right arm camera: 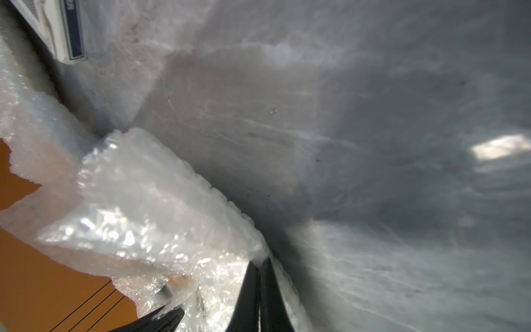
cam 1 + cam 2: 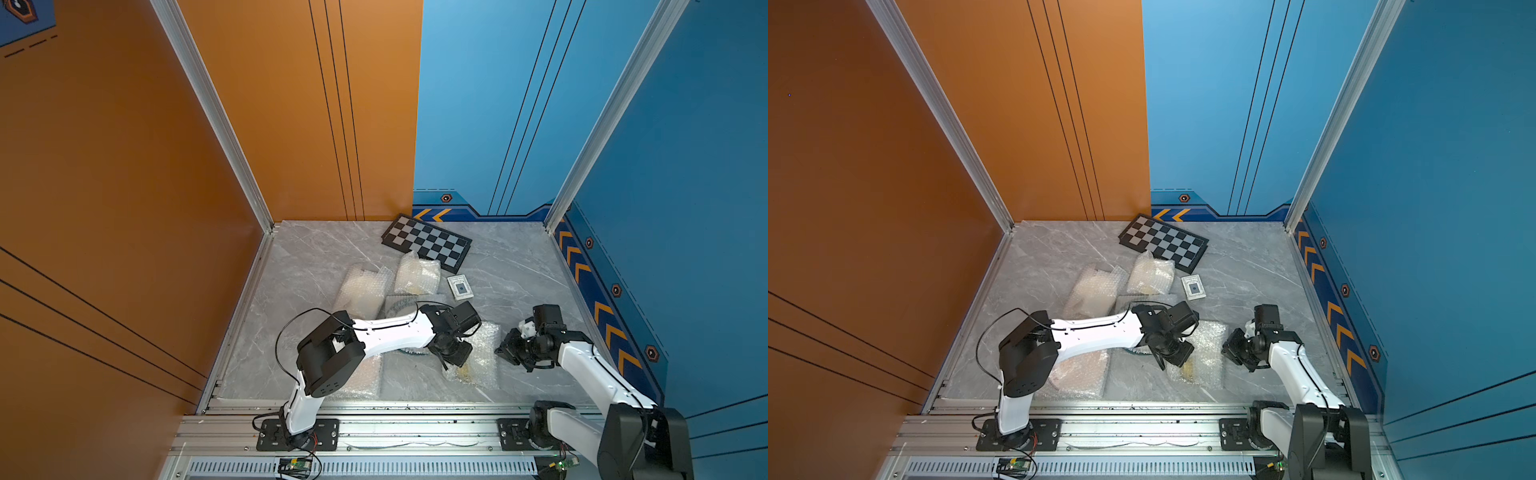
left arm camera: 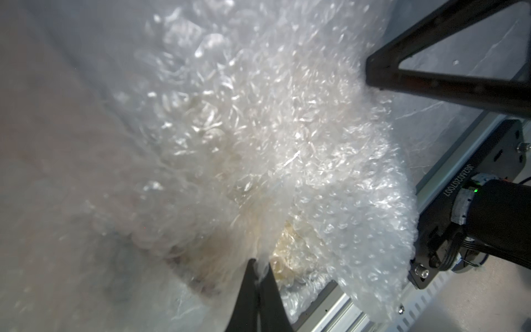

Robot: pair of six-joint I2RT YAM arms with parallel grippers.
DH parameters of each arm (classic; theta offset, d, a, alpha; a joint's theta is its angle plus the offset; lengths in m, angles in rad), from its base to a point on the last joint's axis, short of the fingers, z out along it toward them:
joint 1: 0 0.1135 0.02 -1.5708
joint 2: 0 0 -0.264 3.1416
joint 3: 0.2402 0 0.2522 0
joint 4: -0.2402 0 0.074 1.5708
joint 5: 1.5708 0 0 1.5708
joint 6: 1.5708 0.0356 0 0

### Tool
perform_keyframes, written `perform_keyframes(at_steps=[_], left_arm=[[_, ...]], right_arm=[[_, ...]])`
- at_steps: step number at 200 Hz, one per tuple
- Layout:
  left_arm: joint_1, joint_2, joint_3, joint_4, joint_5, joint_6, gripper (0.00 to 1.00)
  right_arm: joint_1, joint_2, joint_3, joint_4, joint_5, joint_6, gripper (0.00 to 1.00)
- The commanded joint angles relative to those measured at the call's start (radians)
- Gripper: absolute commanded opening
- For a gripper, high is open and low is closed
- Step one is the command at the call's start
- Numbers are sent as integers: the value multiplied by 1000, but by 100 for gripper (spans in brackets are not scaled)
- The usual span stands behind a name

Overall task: Unpack dinner plates from bubble wrap
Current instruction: Unwrap the bubble wrap at the center of the board.

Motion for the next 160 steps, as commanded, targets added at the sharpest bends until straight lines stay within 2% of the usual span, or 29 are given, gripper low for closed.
perform_keyframes(at_steps=[1,47,76,90,113,122,140,160], left_arm=[[11,12,10,-34,0,-9,0],[11,7,21,-33,-2,-10,0],[11,-39,-6,-34,-38,-17,0],[18,-74,-27,-33,-56,-25,0],[26,-103,-31,-32,-56,-21,0],[27,-100,-27,-28,-45,-16,0],[27,-78,-8,-22,-25,-13,0],[20,-52,18,-15,-17,-12,0]], right_arm=[[8,-83,-1,-101,-13,19,0],[30,-155,65,-329,70,-10,0],[30,-184,102,-441,235,39,0],[31,-187,102,-446,267,52,0],[38,-163,117,-453,243,38,47],[53,-171,141,-464,253,34,59],[105,-193,206,-474,291,40,61],[183,-188,208,-350,198,80,54]])
